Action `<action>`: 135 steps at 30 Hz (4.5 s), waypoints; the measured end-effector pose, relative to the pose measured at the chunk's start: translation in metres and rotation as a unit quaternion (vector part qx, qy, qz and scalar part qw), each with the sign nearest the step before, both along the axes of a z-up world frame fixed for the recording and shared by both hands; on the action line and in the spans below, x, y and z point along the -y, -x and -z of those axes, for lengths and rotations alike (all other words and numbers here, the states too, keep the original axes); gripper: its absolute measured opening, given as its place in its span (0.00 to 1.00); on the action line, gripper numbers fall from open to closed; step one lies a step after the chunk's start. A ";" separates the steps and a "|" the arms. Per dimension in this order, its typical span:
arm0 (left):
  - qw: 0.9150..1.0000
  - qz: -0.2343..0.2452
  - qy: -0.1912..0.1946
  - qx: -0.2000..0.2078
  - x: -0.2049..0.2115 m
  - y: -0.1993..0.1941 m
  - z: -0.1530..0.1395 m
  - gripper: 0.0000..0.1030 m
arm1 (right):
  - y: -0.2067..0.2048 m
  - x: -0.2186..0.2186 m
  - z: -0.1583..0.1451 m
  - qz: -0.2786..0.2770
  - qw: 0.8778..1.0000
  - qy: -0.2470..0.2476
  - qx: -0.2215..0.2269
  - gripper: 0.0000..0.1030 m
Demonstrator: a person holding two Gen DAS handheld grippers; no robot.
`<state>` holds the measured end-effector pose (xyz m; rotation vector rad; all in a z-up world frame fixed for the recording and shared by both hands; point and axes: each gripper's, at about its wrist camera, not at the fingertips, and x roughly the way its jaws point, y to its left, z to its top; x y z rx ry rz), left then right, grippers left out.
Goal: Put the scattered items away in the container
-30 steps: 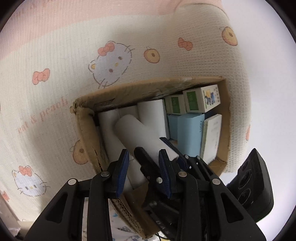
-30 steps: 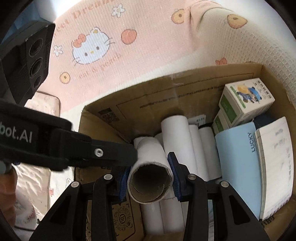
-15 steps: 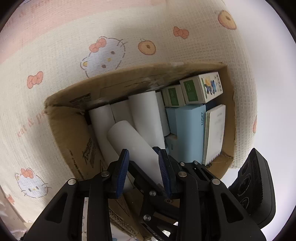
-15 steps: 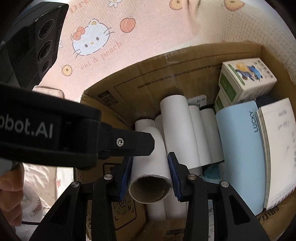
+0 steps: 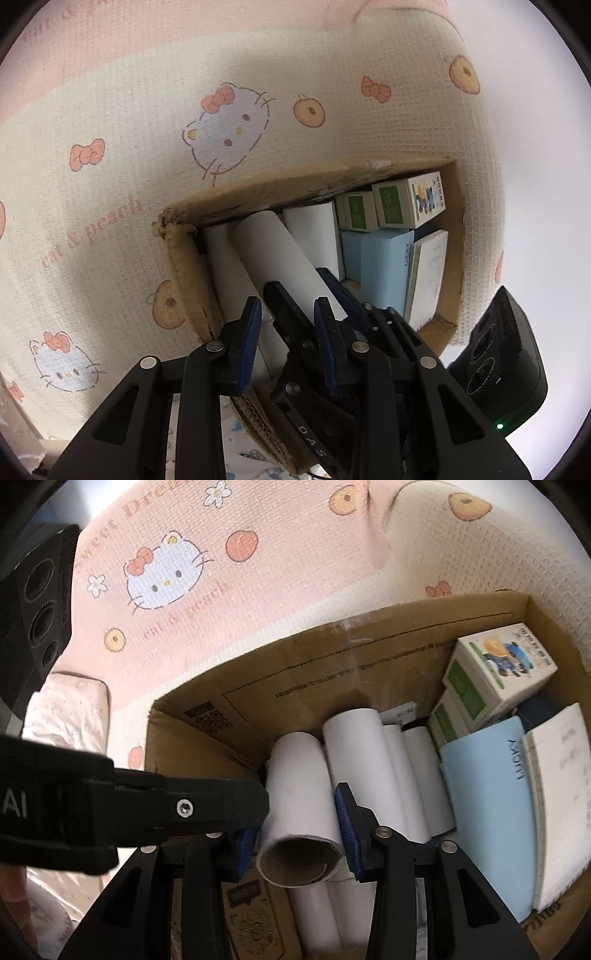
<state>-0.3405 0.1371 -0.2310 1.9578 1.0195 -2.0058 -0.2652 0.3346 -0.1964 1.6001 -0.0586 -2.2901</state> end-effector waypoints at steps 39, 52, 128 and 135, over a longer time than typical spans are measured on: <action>0.970 0.009 0.174 0.170 -0.064 0.026 0.035 0.37 | -0.058 -0.092 -0.037 0.027 0.999 -0.026 -0.012 0.57; 0.969 -0.016 0.209 0.133 -0.040 0.026 0.022 0.23 | -0.051 -0.067 -0.007 -0.013 0.999 -0.017 0.044 0.56; 0.911 0.218 0.301 -0.179 -0.067 -0.177 -0.175 0.70 | -0.212 0.021 -0.192 0.110 0.970 -0.186 -0.110 0.60; 0.901 0.216 0.325 -0.189 -0.079 -0.179 -0.200 0.70 | -0.222 0.029 -0.222 0.108 0.959 -0.214 -0.154 0.64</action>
